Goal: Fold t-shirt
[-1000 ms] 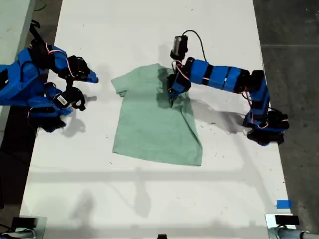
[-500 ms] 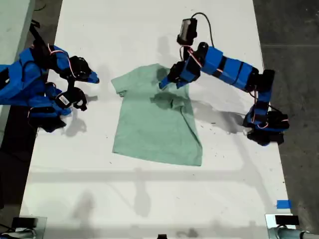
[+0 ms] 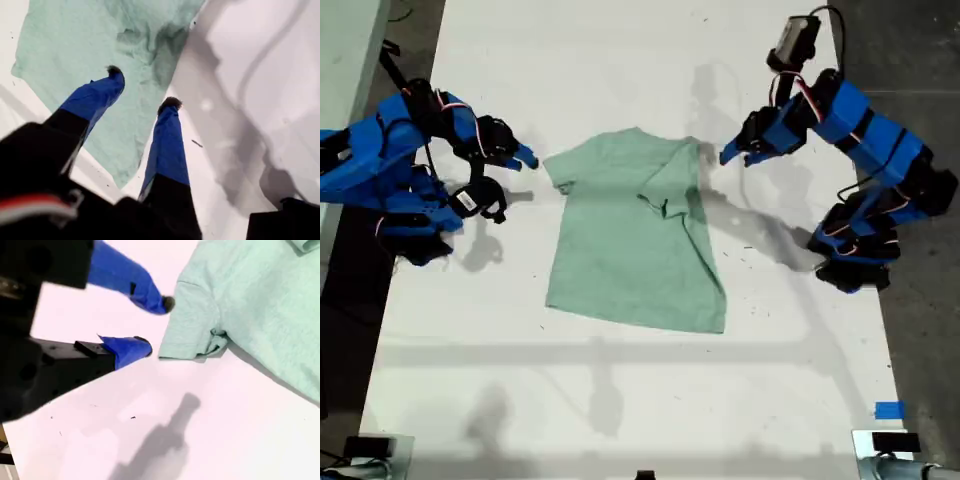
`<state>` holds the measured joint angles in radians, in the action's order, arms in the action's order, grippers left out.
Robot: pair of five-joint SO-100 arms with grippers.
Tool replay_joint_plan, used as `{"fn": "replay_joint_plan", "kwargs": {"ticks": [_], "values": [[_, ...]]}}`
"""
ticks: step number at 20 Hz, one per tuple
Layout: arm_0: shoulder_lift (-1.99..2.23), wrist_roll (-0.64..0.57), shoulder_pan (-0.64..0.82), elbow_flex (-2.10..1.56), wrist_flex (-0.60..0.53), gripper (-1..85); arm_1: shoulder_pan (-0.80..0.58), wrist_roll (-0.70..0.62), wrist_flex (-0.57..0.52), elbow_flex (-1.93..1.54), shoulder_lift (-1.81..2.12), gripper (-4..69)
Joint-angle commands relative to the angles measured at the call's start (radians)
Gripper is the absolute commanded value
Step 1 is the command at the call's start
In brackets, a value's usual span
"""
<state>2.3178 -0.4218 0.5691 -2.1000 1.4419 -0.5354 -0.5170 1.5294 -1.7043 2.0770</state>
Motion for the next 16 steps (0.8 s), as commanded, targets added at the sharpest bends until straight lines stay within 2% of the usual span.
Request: {"fn": "replay_joint_plan", "kwargs": {"ticks": [1,7,16], "values": [[-0.095,-0.060,0.034,0.092,-0.031,26.2,-0.009,0.015,-0.055,-0.087,0.141,17.9],[-0.222,-0.133,0.156,0.146,-0.048,28.2,0.000,0.037,-0.089,-0.202,0.262,16.2],[-0.445,-0.132,0.181,0.147,-0.210,28.2,0.008,0.038,-0.101,-0.245,0.295,16.2]]}}
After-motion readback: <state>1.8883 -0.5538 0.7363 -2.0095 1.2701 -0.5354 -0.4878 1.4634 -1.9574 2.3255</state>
